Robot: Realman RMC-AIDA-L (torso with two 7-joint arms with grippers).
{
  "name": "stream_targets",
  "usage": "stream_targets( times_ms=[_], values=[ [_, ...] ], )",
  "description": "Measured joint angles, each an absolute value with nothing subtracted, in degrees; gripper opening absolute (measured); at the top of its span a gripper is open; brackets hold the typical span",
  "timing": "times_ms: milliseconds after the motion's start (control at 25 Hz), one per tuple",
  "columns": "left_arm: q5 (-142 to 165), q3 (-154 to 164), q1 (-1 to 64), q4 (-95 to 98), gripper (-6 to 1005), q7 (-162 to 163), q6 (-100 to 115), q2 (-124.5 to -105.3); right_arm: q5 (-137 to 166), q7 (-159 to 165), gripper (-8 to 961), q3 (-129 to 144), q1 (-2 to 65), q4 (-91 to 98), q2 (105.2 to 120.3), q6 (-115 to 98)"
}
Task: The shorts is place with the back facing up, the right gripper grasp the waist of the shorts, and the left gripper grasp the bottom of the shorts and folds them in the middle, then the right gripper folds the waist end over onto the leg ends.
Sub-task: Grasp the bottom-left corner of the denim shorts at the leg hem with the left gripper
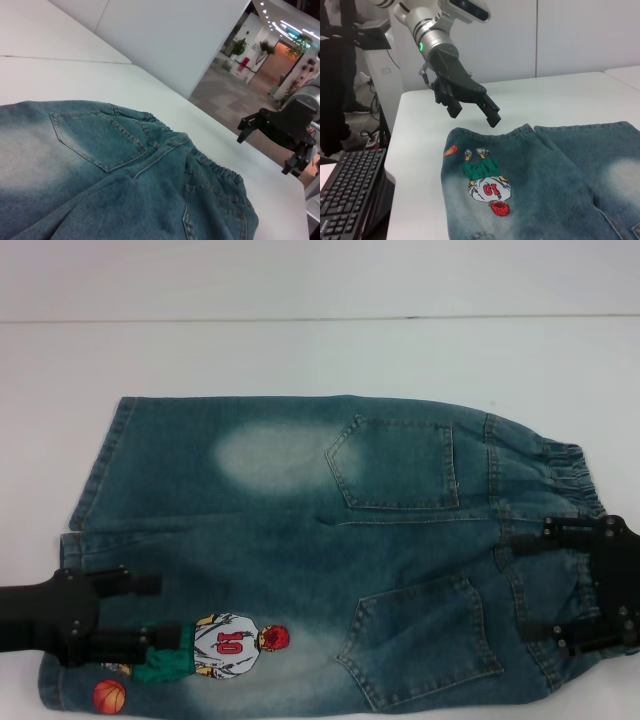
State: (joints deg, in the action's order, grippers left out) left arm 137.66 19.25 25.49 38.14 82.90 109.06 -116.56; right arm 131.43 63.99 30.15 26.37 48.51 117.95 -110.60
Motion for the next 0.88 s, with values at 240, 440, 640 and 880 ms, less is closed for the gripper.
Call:
stream_targets(
  times_ms=[240, 440, 640, 880],
  values=[
    [137.51, 19.19, 25.63, 41.27, 932, 88.96, 109.32, -116.72, 131.48, 63.98, 908, 30.15, 26.45, 48.52, 117.94, -110.01],
    [137.01, 18.24, 25.37, 47.79, 932, 95.94, 113.35, -116.81, 131.36, 62.79, 906, 30.15, 26.45, 48.52, 117.92, -109.69],
    [137.9, 18.71, 24.95, 55.34, 933, 105.51, 114.15, -116.48, 130.97, 60.89, 905, 29.69, 26.43, 48.66, 117.98, -109.17],
    [144.47, 21.93, 25.58, 61.12, 933, 115.21, 116.24, -115.96, 130.27, 60.05, 903, 29.46, 26.26, 48.51, 118.03, -107.27]
  ],
)
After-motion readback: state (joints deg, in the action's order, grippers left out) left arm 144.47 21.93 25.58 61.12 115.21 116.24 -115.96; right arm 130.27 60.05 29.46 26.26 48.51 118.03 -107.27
